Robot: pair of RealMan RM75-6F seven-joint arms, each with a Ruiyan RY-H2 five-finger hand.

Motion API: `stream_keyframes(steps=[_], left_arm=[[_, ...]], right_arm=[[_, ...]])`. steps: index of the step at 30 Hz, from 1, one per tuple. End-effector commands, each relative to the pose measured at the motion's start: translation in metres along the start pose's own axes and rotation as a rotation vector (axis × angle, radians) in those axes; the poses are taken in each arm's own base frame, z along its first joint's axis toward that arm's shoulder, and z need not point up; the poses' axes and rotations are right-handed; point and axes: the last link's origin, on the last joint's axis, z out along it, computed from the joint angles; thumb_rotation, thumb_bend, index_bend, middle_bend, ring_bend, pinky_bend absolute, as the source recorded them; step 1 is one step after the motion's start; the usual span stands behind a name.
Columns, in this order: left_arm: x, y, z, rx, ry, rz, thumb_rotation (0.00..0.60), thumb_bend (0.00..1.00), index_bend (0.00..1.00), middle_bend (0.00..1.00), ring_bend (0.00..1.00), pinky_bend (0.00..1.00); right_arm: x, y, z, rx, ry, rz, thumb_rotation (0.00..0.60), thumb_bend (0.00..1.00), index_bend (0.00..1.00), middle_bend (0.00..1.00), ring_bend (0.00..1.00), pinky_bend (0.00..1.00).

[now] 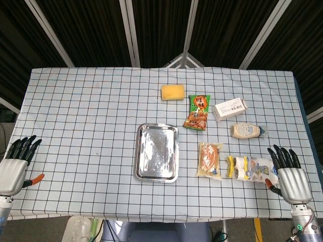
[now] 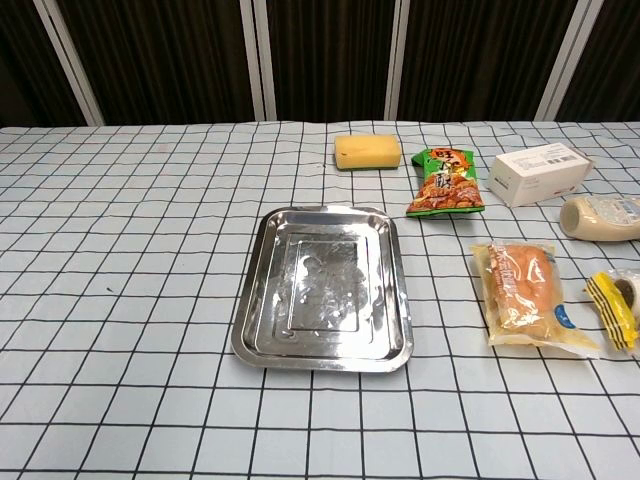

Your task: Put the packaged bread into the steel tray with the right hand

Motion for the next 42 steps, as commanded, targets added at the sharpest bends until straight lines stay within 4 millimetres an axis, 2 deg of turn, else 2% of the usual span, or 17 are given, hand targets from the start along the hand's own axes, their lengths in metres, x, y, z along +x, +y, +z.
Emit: stream_keyframes(steps=[1,14,18,23,30,35,42], left_arm=[[0.000,0.001,0.002,0.005,-0.003,-0.001,0.600,0.04,0.00,0.00,0.00,0.00],[-0.002,0.006,0.005,-0.046,0.041,-0.007,0.600,0.04,0.00,0.00,0.00,0.00],[-0.005,0.006,0.008,-0.042,0.040,0.000,0.600,0.04,0.00,0.00,0.00,0.00],[-0.005,0.007,0.009,-0.046,0.038,-0.001,0.600,0.04,0.00,0.00,0.00,0.00],[-0.005,0.006,0.011,-0.044,0.034,-0.005,0.600,0.04,0.00,0.00,0.00,0.00],[-0.005,0.003,0.013,-0.032,0.027,-0.012,0.600,0.04,0.00,0.00,0.00,0.00],[-0.003,0.002,0.011,-0.036,0.026,-0.018,0.600,0.04,0.00,0.00,0.00,0.00]], right_arm=[[-0.002,-0.002,-0.002,0.000,-0.014,-0.021,0.600,0.32,0.00,0.00,0.00,0.00],[-0.019,-0.039,-0.011,0.147,-0.137,-0.024,0.600,0.32,0.00,0.00,0.00,0.00],[-0.028,-0.052,-0.003,0.178,-0.163,-0.038,0.600,0.32,0.00,0.00,0.00,0.00],[-0.043,-0.066,0.018,0.193,-0.191,-0.065,0.600,0.32,0.00,0.00,0.00,0.00],[-0.052,-0.084,0.039,0.195,-0.207,-0.078,0.600,0.31,0.00,0.00,0.00,0.00],[-0.055,-0.100,0.046,0.212,-0.217,-0.081,0.600,0.30,0.00,0.00,0.00,0.00],[-0.057,-0.118,0.045,0.229,-0.232,-0.080,0.600,0.29,0.00,0.00,0.00,0.00]])
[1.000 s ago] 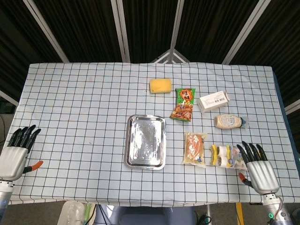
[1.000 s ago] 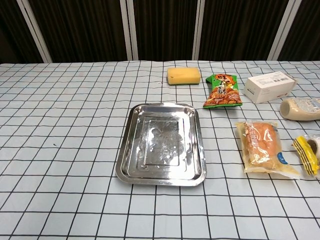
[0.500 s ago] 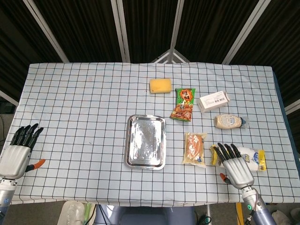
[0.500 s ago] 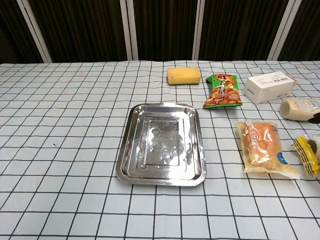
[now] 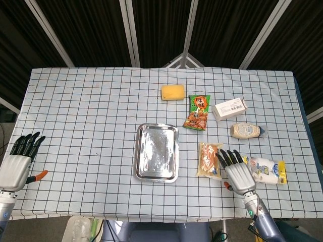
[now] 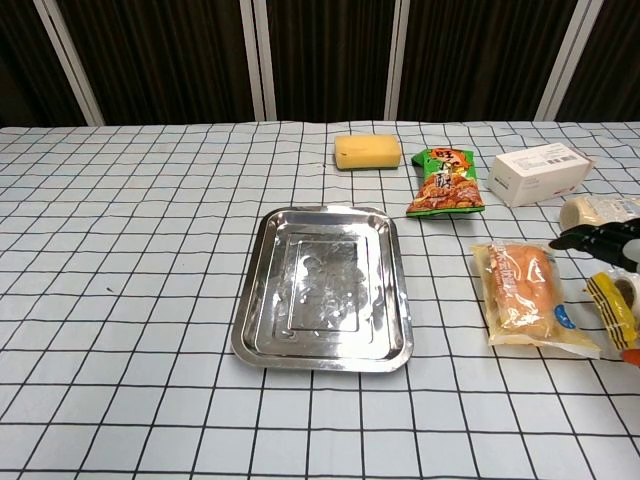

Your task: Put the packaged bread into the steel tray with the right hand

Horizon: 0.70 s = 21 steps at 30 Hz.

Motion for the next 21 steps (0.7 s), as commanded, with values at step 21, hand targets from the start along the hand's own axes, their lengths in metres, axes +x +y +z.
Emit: stream_keyframes(steps=[21], left_arm=[[0.001,-0.002,0.001,0.001,-0.011,-0.011,0.600,0.04,0.00,0.00,0.00,0.00]], right_arm=[[-0.008,-0.028,0.034,0.029,-0.040,0.010,0.600,0.29,0.00,0.00,0.00,0.00]])
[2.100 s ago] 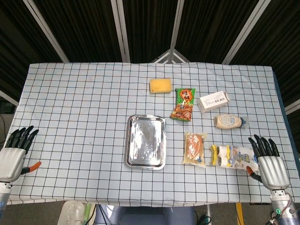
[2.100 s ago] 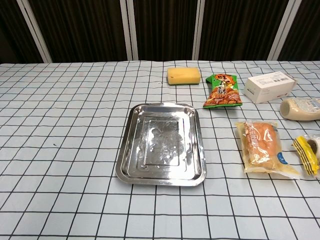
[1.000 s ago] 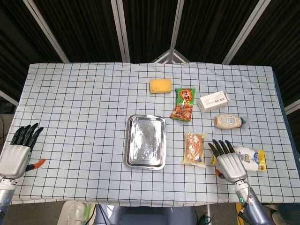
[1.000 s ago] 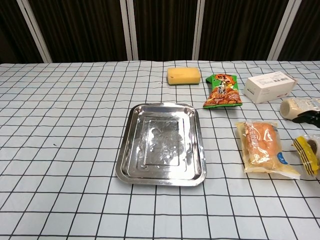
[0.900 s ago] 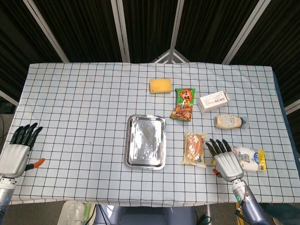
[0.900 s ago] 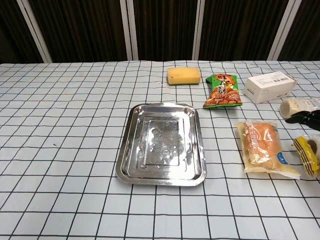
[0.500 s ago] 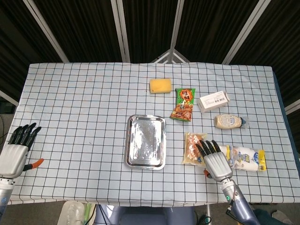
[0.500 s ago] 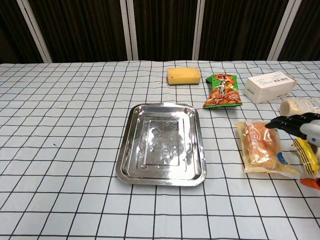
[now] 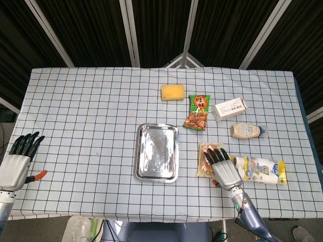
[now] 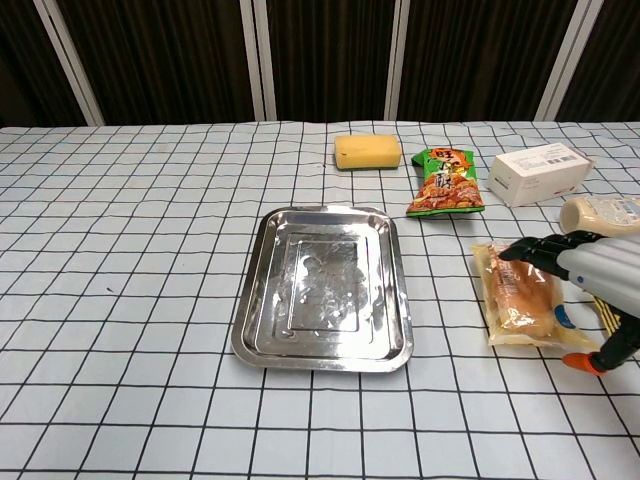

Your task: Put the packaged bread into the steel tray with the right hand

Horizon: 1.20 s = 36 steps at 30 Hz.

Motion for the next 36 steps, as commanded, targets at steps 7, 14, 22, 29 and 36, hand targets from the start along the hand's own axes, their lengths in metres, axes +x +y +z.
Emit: stream_keyframes(steps=[7,14,22,29,36], left_arm=[[0.000,-0.001,0.000,0.001,-0.005,0.000,0.600,0.04,0.00,0.00,0.00,0.00],[0.000,-0.001,0.001,0.004,-0.006,0.001,0.600,0.04,0.00,0.00,0.00,0.00],[0.000,-0.002,0.001,0.006,-0.010,0.002,0.600,0.04,0.00,0.00,0.00,0.00],[0.000,-0.001,0.001,0.004,-0.009,0.002,0.600,0.04,0.00,0.00,0.00,0.00],[0.000,-0.001,0.001,0.006,-0.010,0.001,0.600,0.04,0.00,0.00,0.00,0.00]], right_arm=[[-0.001,-0.002,0.012,-0.002,-0.010,0.013,0.600,0.29,0.00,0.00,0.00,0.00],[-0.001,-0.002,0.021,0.013,-0.018,0.020,0.600,0.30,0.00,0.00,0.00,0.10],[-0.002,-0.005,0.026,0.030,0.003,0.037,0.600,0.45,0.31,0.27,0.17,0.41],[0.001,-0.008,0.026,0.046,0.053,0.037,0.600,0.48,0.39,0.34,0.23,0.47],[0.014,-0.021,0.021,0.086,0.114,0.007,0.600,0.48,0.39,0.34,0.24,0.47]])
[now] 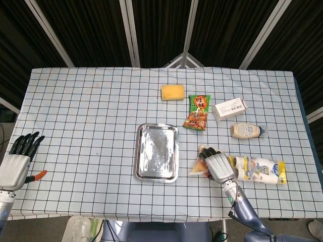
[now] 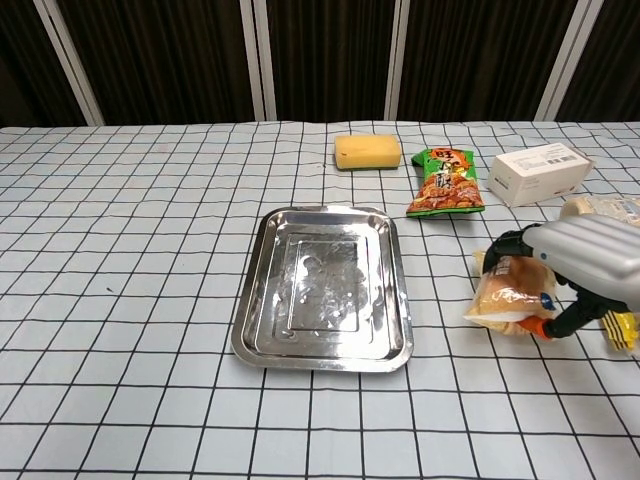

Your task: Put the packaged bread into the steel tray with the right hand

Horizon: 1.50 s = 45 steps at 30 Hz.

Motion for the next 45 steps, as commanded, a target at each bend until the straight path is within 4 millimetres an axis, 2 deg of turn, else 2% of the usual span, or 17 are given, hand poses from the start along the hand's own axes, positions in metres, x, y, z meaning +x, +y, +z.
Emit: stream_keyframes(steps=[1,9,14,19,26,28,29,31,33,35,37,41,45], left_arm=[[0.000,0.000,0.000,0.000,0.001,-0.001,0.600,0.04,0.00,0.00,0.00,0.00],[0.001,-0.001,0.000,0.000,0.002,-0.006,0.600,0.04,0.00,0.00,0.00,0.00],[0.001,-0.001,0.001,0.003,0.001,-0.010,0.600,0.04,0.00,0.00,0.00,0.00],[0.001,-0.003,0.001,0.007,-0.004,-0.010,0.600,0.04,0.00,0.00,0.00,0.00],[0.002,-0.006,0.003,0.014,-0.006,-0.016,0.600,0.04,0.00,0.00,0.00,0.00],[0.002,-0.006,0.004,0.015,-0.009,-0.017,0.600,0.04,0.00,0.00,0.00,0.00],[0.002,-0.006,0.004,0.015,-0.010,-0.018,0.600,0.04,0.00,0.00,0.00,0.00],[0.002,-0.006,0.003,0.013,-0.010,-0.019,0.600,0.04,0.00,0.00,0.00,0.00],[0.002,-0.006,0.003,0.009,-0.010,-0.020,0.600,0.04,0.00,0.00,0.00,0.00],[0.002,-0.005,0.003,0.008,-0.010,-0.020,0.600,0.04,0.00,0.00,0.00,0.00],[0.001,-0.005,0.003,0.007,-0.011,-0.021,0.600,0.04,0.00,0.00,0.00,0.00],[0.001,-0.005,0.004,0.007,-0.013,-0.020,0.600,0.04,0.00,0.00,0.00,0.00],[0.000,-0.003,0.004,0.003,-0.015,-0.018,0.600,0.04,0.00,0.00,0.00,0.00]], right_arm=[[0.009,-0.010,-0.001,0.027,0.029,-0.022,0.600,0.48,0.39,0.34,0.24,0.47],[0.037,-0.049,0.005,0.111,0.086,-0.071,0.600,0.48,0.39,0.34,0.24,0.47],[0.052,-0.079,0.020,0.157,0.131,-0.057,0.600,0.48,0.39,0.34,0.26,0.49],[0.057,-0.104,0.051,0.192,0.160,-0.040,0.600,0.48,0.39,0.34,0.26,0.49],[0.049,-0.129,0.077,0.213,0.149,-0.053,0.600,0.48,0.39,0.34,0.26,0.49],[0.044,-0.132,0.081,0.207,0.139,-0.059,0.600,0.48,0.35,0.34,0.26,0.49],[0.043,-0.132,0.082,0.204,0.137,-0.062,0.600,0.48,0.27,0.33,0.26,0.48],[0.038,-0.132,0.083,0.190,0.128,-0.070,0.600,0.48,0.07,0.24,0.20,0.43],[0.034,-0.131,0.083,0.174,0.121,-0.079,0.600,0.46,0.00,0.13,0.10,0.37],[0.035,-0.130,0.081,0.161,0.122,-0.078,0.600,0.39,0.00,0.06,0.03,0.30],[0.039,-0.130,0.077,0.151,0.139,-0.073,0.600,0.33,0.00,0.01,0.00,0.25],[0.046,-0.125,0.068,0.130,0.158,-0.073,0.600,0.27,0.00,0.00,0.00,0.22],[0.050,-0.119,0.055,0.115,0.158,-0.080,0.600,0.26,0.00,0.00,0.00,0.20]])
